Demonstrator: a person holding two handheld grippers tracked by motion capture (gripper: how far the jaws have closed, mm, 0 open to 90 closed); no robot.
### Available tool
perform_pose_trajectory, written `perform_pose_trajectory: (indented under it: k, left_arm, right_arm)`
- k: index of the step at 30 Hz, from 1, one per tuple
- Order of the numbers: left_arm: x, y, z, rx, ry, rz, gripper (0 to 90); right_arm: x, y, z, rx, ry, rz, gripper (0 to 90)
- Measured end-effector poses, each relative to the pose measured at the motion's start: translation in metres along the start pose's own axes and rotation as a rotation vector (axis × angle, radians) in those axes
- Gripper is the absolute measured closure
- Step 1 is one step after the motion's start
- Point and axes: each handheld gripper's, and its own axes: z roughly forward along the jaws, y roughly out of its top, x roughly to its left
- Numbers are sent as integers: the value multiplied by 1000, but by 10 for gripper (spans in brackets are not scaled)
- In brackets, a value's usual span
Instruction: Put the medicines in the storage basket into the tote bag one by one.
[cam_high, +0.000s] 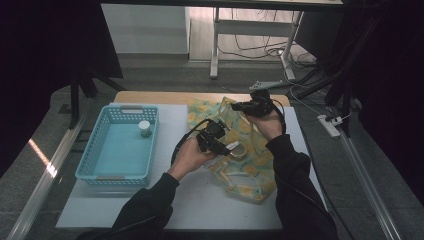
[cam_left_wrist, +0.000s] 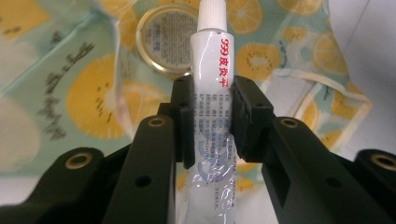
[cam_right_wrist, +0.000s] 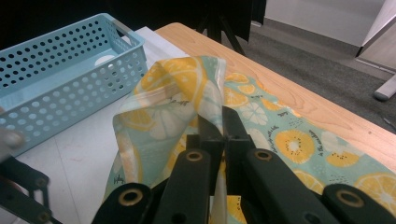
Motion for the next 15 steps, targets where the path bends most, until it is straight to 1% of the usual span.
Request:
perform_pose_trajectory:
  k: [1,6,10,12,14,15]
  left_arm:
    - [0,2,3,6,2,2,723]
    - [-2,12,16,6,10,4,723]
    - [-4,20,22,2,-2,-1,722]
    - [-6,23,25,2,-1,9,723]
    - [-7,26,28,3,11,5,722]
    - [-6,27,30,7,22,10,723]
  right_arm:
    - [0,0,0,-1,-1,0,893]
    - [-1,-1,0,1,-7,2,893]
    - [-2,-1,0,5,-9,3,893]
    - [-2,-1,1,4,-10,5,893]
    - [-3,-1,1,2,-11,4,893]
    - [-3,0,1,0,-11,5,893]
